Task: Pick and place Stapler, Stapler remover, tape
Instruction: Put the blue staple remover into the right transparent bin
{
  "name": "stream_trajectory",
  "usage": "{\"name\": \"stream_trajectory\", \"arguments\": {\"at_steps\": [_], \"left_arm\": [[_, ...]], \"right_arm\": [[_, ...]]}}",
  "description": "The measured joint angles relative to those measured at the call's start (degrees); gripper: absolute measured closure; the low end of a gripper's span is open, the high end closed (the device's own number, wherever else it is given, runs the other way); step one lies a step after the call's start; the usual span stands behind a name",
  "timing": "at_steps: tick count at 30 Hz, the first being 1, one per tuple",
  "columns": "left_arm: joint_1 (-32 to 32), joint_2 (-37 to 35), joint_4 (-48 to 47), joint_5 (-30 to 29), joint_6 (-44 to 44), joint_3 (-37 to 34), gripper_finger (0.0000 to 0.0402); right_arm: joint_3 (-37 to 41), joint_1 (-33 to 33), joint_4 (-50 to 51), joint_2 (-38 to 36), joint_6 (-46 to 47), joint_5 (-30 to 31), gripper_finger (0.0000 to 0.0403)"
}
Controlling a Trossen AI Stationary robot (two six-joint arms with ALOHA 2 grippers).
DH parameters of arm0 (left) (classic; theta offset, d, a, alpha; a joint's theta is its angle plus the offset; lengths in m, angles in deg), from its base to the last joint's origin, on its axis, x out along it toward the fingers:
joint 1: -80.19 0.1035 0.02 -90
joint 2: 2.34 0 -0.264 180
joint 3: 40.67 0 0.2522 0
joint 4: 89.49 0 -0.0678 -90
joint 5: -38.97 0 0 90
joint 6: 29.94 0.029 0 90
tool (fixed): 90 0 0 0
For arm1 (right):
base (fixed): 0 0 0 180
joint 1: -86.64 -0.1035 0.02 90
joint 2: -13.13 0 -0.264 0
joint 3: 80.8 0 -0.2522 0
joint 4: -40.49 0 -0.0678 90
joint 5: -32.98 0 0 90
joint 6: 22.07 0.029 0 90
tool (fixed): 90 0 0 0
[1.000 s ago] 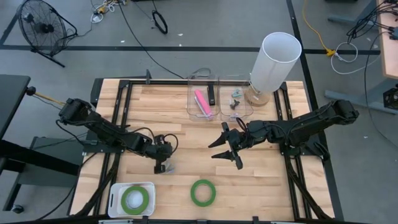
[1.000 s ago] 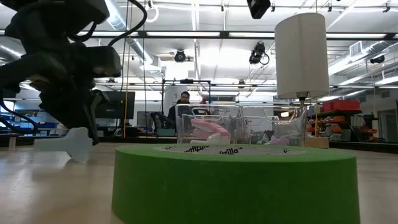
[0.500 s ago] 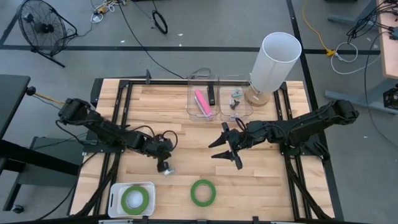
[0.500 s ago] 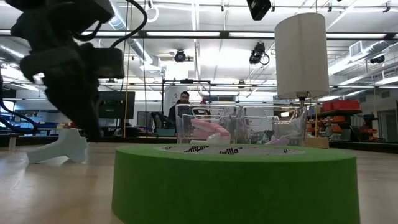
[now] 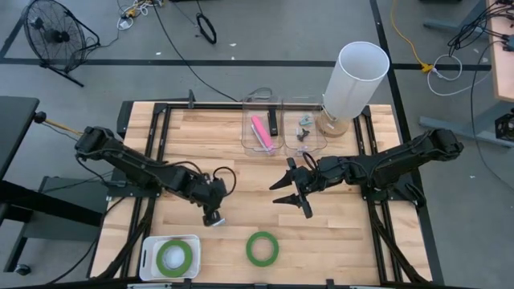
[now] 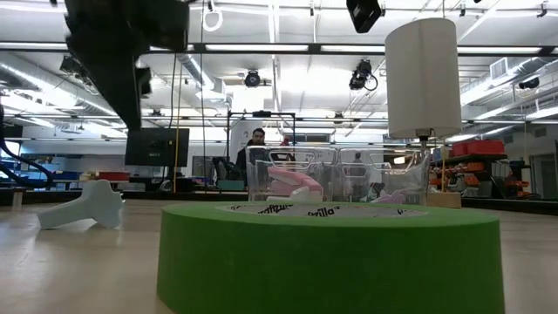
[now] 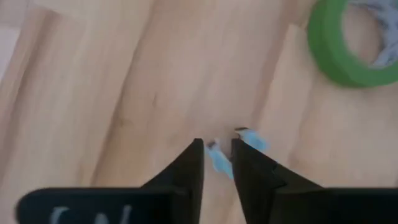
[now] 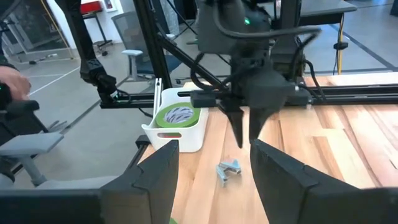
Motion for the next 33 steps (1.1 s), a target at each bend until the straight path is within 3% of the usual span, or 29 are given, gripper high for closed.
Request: {"name": "stream_trajectory", "arguments": {"at_steps": [7,15,33], "left_arm": [[-6.8,1.0,-2.7,-2.16,-13.43,1.92,0.0244],[-10.88,4.85,-2.62,-3.32,-19.6,1.92,0.0184],[-10.6,13.1,-1.03,-5.66,-20.99,1.9,0.0177]], "right_arm": [[0.0,0.0,0.07,0.0,0.94,-0.02,0.0206],[0.0,0.0,0.07,0.0,1.01,-0.02,0.0206],[0.0,0.0,0.02,0.0,1.07,-0.01,0.0206]]}}
